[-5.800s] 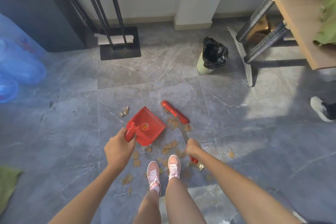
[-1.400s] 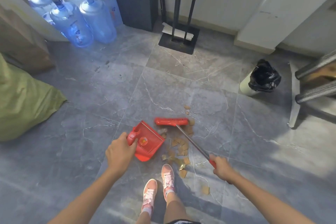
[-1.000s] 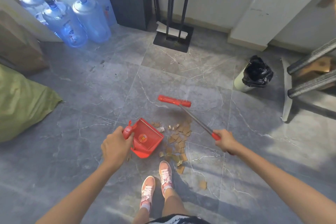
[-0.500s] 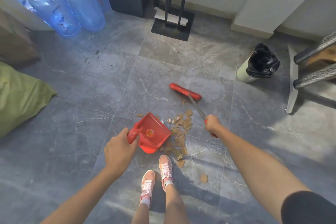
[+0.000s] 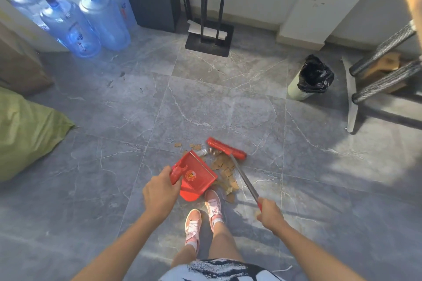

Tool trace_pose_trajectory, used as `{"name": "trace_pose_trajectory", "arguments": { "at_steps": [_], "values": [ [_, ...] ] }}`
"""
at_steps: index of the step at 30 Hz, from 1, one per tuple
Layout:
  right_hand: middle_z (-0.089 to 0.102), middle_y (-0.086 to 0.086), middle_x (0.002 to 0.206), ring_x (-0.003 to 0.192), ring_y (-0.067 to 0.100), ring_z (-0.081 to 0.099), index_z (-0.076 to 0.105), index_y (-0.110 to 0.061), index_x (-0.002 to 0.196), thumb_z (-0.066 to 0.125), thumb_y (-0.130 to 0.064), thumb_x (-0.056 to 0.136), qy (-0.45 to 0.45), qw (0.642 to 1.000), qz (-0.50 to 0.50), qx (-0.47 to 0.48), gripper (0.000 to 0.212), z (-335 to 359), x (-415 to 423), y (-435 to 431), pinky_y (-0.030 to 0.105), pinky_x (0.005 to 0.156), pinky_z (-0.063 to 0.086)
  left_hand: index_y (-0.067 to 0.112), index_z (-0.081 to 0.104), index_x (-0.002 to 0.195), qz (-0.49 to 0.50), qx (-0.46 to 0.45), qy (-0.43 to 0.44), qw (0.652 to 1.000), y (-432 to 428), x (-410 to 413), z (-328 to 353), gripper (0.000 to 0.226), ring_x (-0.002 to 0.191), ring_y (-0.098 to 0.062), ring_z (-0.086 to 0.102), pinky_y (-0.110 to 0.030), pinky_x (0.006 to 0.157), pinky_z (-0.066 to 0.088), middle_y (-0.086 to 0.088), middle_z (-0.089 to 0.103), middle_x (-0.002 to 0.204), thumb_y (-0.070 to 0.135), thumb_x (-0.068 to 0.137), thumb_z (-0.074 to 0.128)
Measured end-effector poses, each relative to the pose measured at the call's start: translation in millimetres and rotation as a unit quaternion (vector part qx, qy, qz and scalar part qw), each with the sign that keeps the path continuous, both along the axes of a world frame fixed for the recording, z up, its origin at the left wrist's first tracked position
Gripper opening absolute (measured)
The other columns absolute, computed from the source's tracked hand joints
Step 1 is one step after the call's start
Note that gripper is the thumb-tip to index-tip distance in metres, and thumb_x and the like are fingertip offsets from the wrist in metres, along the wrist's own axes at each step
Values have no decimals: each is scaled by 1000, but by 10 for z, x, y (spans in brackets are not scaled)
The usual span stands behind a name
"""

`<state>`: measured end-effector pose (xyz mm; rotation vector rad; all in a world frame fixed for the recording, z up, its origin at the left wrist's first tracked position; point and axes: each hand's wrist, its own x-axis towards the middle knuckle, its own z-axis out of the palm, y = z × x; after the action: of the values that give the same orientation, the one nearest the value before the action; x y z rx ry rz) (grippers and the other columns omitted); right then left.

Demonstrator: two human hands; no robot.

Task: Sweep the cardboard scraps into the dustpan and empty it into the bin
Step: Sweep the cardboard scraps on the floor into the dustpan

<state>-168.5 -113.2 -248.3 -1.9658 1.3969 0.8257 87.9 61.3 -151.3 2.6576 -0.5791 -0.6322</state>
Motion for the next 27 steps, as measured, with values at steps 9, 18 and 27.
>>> {"name": "trace_pose_trajectory", "arguments": {
  "at_steps": [9,18,27],
  "values": [
    [66,11,106,92,30,63,55,-16,132,65,-9,78,-35,993,-108,-31,55,573,-648,485,31,74,50,12,58,87,-45,-23,-20,999,448,-72,180,33,74,-39,62,-34,59,35,-14,66,72,45,87,56],
    [44,9,52,34,17,39,58,-2,95,53,5,85,-32,926,-376,27,14,712,-879,449,18,34,37,12,60,87,-75,-46,-41,995,518,-173,231,29,74,-41,61,-35,59,35,-16,65,71,40,86,62],
    [30,0,25,17,8,27,38,-6,64,42,16,83,1,844,-526,108,29,647,-1261,516,13,31,37,15,45,67,-49,-44,-62,996,548,-387,210,35,55,-37,55,-35,52,41,-10,56,54,40,86,61]
  ]
}}
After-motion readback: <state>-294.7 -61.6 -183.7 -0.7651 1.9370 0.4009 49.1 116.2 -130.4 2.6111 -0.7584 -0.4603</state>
